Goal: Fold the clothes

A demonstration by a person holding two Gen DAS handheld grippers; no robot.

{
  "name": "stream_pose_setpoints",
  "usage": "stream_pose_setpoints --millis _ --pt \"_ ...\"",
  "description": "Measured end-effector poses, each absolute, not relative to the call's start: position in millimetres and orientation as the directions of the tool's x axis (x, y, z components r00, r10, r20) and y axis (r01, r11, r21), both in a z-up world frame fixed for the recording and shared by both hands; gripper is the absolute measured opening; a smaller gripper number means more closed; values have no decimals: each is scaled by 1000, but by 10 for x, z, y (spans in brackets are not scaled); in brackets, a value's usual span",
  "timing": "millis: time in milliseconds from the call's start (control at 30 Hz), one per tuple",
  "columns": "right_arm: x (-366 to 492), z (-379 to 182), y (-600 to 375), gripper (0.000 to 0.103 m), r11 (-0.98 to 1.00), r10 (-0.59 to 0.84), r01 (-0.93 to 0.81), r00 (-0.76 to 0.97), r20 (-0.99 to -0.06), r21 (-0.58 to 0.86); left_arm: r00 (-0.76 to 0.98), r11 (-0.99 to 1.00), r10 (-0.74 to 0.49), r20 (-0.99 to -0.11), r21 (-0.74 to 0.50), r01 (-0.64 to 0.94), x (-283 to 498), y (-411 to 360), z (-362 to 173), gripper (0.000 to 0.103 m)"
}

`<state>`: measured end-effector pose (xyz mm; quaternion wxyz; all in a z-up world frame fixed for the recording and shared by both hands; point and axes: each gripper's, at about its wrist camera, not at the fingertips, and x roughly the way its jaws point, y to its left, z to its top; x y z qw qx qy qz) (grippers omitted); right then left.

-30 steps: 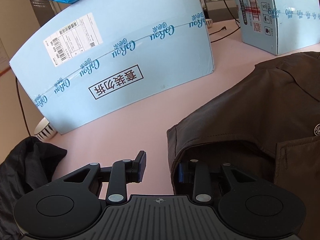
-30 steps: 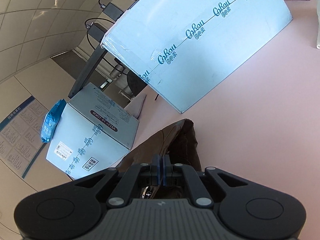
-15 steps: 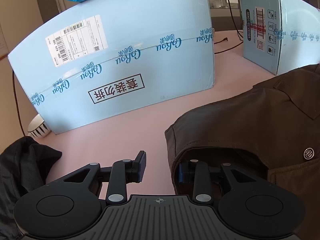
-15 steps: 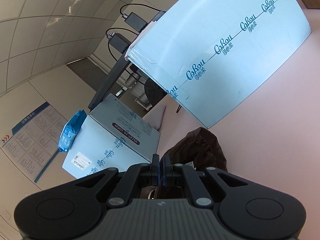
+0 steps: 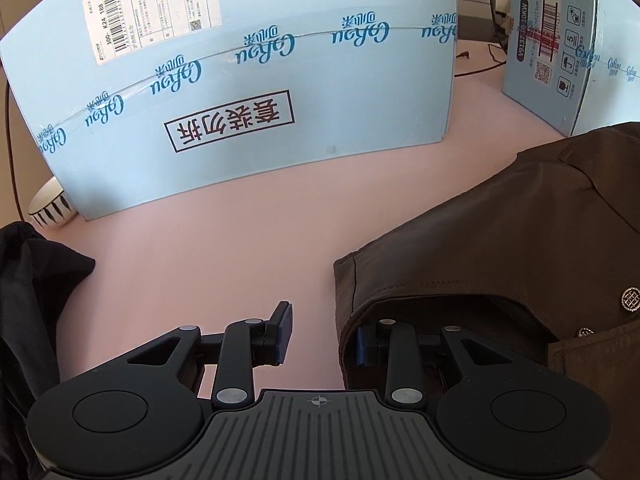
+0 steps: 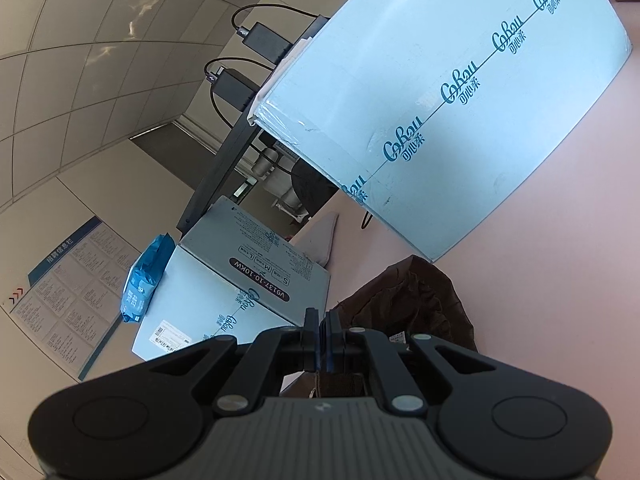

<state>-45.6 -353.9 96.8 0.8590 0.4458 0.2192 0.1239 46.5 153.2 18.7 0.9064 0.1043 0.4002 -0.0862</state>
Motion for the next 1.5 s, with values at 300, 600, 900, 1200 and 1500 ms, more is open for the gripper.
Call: stream_pose_setpoints --millis 300,600,900,1200,1500 --pt "-578 544 -3690 3 540 409 87 842 -351 837 614 950 -190 -766 15 312 255 1666 319 83" --pt "-593 539 -3626 3 545 439 49 833 -335 837 423 824 -562 -710 -435 365 467 1468 474 92" --pt "-655 469 -3674 3 538 444 59 828 -342 841 393 859 -510 -765 -433 274 733 1074 58 91" --pt "-602 390 -3680 3 523 456 63 822 -341 850 437 817 -564 -701 -550 172 723 1215 -14 15" --pt "-530 472 -3580 3 535 464 18 829 -312 845 537 764 -614 -578 -607 221 772 1304 403 2"
